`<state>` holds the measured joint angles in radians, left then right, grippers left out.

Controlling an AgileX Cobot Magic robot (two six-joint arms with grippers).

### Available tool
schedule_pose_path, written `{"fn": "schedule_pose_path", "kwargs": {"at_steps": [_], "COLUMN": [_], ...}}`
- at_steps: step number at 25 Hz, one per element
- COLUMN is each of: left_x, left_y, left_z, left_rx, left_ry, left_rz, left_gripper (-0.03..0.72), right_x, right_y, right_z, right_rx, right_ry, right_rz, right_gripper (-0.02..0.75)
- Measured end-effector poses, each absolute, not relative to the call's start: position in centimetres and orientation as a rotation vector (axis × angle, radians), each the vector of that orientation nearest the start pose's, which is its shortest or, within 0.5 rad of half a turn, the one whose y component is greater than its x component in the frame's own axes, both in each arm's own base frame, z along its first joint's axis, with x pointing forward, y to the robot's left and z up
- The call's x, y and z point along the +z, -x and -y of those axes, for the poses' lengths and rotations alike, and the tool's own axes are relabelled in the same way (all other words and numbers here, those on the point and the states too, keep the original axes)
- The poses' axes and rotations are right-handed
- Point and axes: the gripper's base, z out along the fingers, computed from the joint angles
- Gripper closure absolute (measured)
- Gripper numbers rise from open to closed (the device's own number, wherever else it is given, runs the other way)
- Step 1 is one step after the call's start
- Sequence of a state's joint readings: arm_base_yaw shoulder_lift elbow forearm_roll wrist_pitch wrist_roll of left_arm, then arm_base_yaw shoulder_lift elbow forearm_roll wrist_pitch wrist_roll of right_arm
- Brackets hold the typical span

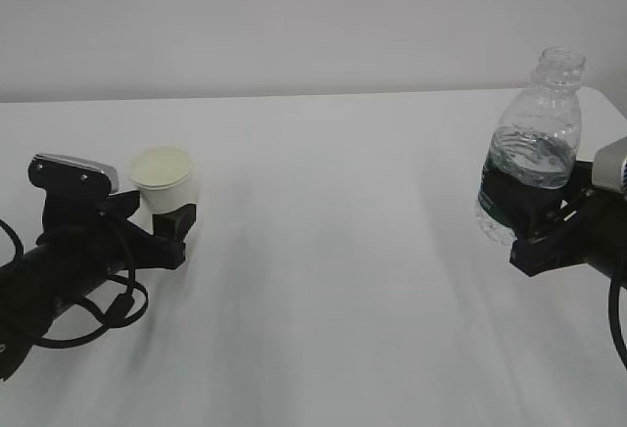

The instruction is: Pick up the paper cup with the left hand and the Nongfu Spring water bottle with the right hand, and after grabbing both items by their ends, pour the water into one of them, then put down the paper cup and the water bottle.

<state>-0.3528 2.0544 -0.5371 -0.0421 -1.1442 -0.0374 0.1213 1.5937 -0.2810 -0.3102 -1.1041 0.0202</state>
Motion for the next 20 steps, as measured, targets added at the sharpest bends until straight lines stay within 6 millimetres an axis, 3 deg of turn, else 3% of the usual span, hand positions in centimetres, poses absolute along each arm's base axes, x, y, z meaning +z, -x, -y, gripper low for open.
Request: {"fn": "schedule_pose_path", "kwargs": {"at_steps": [11,20], "left_x": [8.5,7.3], "left_y": [-30.7,-32.6], "left_z": [10.5,11.0], "left_rx": [-0.227,-0.216], "left_ry": [-0.196,-0.169], "left_rz": [-1.819,-1.808], "left_gripper": [0.098,0.098], "right_x": [16.4,16.4], "right_y": [-23.3,-23.3], "right_z": [-5.3,-5.2], "right_rx": [0.218,0.209], "right_ry": [0.422,0.42], "right_rz": [-1.658,-1.658], "right_gripper": [0.31,0.31]}}
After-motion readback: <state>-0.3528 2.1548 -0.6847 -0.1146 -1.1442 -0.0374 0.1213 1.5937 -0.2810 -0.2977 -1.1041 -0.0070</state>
